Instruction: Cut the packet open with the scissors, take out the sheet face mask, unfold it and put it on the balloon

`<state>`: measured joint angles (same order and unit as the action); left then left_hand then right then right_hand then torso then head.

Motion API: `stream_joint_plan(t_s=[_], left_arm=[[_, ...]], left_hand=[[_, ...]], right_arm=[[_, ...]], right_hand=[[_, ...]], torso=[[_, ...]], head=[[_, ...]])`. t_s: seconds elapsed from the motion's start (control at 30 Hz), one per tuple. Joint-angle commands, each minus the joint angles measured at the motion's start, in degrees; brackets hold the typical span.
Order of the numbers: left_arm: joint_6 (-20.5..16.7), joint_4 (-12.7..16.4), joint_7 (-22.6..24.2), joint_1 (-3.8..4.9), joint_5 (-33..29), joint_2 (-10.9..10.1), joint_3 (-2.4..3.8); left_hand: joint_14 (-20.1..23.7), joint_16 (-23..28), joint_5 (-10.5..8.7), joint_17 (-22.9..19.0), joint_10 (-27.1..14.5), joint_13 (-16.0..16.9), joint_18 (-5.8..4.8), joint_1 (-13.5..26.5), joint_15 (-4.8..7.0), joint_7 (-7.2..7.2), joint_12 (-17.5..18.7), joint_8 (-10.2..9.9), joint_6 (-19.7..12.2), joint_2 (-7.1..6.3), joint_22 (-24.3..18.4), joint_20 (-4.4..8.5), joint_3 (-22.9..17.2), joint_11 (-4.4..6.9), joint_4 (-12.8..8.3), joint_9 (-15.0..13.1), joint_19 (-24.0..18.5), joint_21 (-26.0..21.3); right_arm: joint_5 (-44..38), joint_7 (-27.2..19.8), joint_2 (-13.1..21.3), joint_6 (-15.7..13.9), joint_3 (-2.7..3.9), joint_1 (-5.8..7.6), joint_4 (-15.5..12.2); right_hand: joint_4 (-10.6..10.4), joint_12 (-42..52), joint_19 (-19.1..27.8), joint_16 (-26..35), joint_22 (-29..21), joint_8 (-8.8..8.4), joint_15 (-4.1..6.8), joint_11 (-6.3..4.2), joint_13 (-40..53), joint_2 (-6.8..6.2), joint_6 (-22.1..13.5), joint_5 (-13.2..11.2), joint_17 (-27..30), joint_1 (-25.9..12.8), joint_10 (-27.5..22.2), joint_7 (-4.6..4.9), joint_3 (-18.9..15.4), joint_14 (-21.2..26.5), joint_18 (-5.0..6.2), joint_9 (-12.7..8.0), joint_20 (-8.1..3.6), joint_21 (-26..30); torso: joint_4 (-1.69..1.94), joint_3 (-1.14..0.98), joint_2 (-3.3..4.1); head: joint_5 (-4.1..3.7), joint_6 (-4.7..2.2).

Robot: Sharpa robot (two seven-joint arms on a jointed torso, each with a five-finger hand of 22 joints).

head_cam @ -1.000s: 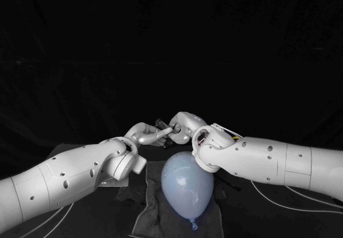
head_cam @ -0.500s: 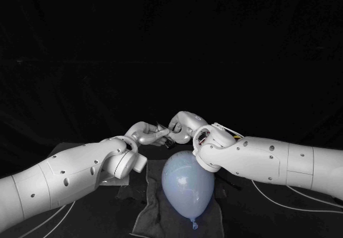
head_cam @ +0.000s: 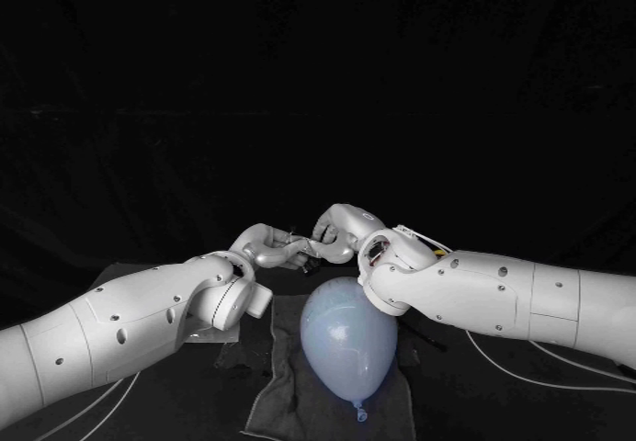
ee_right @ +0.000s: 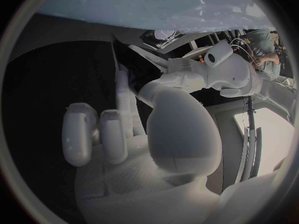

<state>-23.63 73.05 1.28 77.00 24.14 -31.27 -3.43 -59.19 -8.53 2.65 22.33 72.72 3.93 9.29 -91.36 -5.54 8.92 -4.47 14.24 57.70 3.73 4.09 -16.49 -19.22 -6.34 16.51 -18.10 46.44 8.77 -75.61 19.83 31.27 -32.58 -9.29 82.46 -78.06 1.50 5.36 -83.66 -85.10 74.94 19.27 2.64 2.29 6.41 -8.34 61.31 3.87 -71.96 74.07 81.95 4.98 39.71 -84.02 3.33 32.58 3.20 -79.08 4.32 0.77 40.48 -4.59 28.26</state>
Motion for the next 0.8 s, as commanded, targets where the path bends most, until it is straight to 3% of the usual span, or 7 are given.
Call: stream_joint_plan(t_s=[0.03,0.07,0.1,0.27,0.57,0.8], left_arm=[[-0.6,0.4,1.1,0.1,-0.8,-0.2,0.1],[-0.5,0.4,1.0,0.1,-0.8,-0.2,0.1],[-0.3,0.5,0.9,0.1,-0.8,-0.2,0.1],[0.6,0.7,0.3,0.11,-0.7,-0.3,0.09],[-0.2,0.7,-0.3,0.11,-0.2,-0.5,0.09],[-1.3,0.4,-0.3,0.11,0.1,-0.5,0.09]], left_hand=[[-0.6,0.3,0.12,-0.1,0.6,-0.1,0.75,0.7,0.01,0.2,0.4,0.5,0.1,-0.79,0.0,-0.08,-1.5,0.11,0.0,-1.6,0.6,0.1],[-0.6,0.3,0.12,-0.1,0.6,-0.1,0.75,0.7,0.01,0.2,0.4,0.5,0.1,-0.79,0.0,-0.08,-1.5,0.11,0.0,-1.6,0.6,0.1],[-0.8,0.4,0.12,-0.1,0.9,-0.1,0.78,1.7,0.04,0.2,0.5,0.9,-0.1,-1.69,-0.1,-0.07,-3.5,0.13,-0.1,-2.1,0.9,0.0],[-1.2,0.3,0.12,0.0,1.3,0.0,0.82,2.5,0.13,0.23,0.5,1.5,0.0,-2.49,-0.1,-0.06,-5.3,0.19,-0.2,-2.6,1.1,-0.1],[-2.0,0.1,0.14,0.1,2.3,0.1,1.01,3.3,0.45,0.14,0.3,2.5,0.2,-3.42,0.0,0.03,-8.6,0.45,-0.9,-3.6,1.9,0.2],[-3.0,-0.3,0.22,0.4,3.6,0.1,1.03,8.0,0.78,0.14,0.1,4.5,-0.1,-6.88,0.2,0.22,-18.4,0.64,-4.6,-6.2,2.9,0.7]], right_arm=[[-0.8,0.6,0.1,-0.4,-0.02,-0.05,1.0],[-0.9,0.7,0.1,-0.7,-0.02,-0.05,1.2],[-1.3,0.9,0.1,-1.5,-0.02,-0.05,1.5],[-2.5,1.5,0.1,-4.2,-0.01,-0.04,2.7],[-1.7,1.3,0.6,-4.3,0.03,-0.04,2.9],[0.4,0.0,0.9,-3.4,0.06,0.0,2.8]], right_hand=[[0.8,0.2,-1.1,-0.3,11.2,0.29,0.57,-1.72,0.1,0.4,0.3,-0.2,-0.1,-0.1,3.4,-0.09,1.1,-2.9,-0.89,0.0,-0.14,-0.4],[0.8,0.2,-1.2,-0.3,11.2,0.31,0.57,-1.72,0.1,0.43,0.3,-0.2,-0.2,-0.1,3.4,-0.1,1.2,-2.9,-0.92,0.1,-0.14,-0.5],[0.8,0.2,-1.2,-0.3,11.2,0.31,0.57,-1.72,0.1,0.43,0.3,-0.2,-0.2,-0.1,3.4,-0.1,1.2,-2.9,-0.92,0.1,-0.14,-0.5],[0.9,0.3,-1.3,-0.4,11.4,0.4,0.6,-1.76,0.2,0.44,0.4,-0.1,-0.7,-0.2,3.5,-0.14,1.4,-3.0,-0.98,0.1,-0.16,-0.8],[1.0,0.3,-1.4,-0.5,11.4,0.44,0.61,-1.78,0.2,0.41,0.4,-0.1,-0.8,-0.3,3.6,-0.15,1.5,-3.0,-1.0,0.1,-0.16,-0.8],[1.0,0.3,-1.1,-0.4,11.3,0.48,0.61,-1.75,0.2,0.29,0.3,-0.2,-0.7,-0.5,3.5,-0.13,1.6,-3.0,-0.9,0.2,-0.17,-0.4]], torso=[[0.03,0.02,0.01],[0.03,0.01,0.02],[0.03,0.02,0.02],[-0.01,0.04,0.02],[-0.01,-0.03,0.02],[-0.08,0.01,-0.03]], head=[[-0.02,0.1],[-0.03,0.12],[-0.03,0.13],[-0.03,0.26],[0.17,0.53],[0.39,0.43]])
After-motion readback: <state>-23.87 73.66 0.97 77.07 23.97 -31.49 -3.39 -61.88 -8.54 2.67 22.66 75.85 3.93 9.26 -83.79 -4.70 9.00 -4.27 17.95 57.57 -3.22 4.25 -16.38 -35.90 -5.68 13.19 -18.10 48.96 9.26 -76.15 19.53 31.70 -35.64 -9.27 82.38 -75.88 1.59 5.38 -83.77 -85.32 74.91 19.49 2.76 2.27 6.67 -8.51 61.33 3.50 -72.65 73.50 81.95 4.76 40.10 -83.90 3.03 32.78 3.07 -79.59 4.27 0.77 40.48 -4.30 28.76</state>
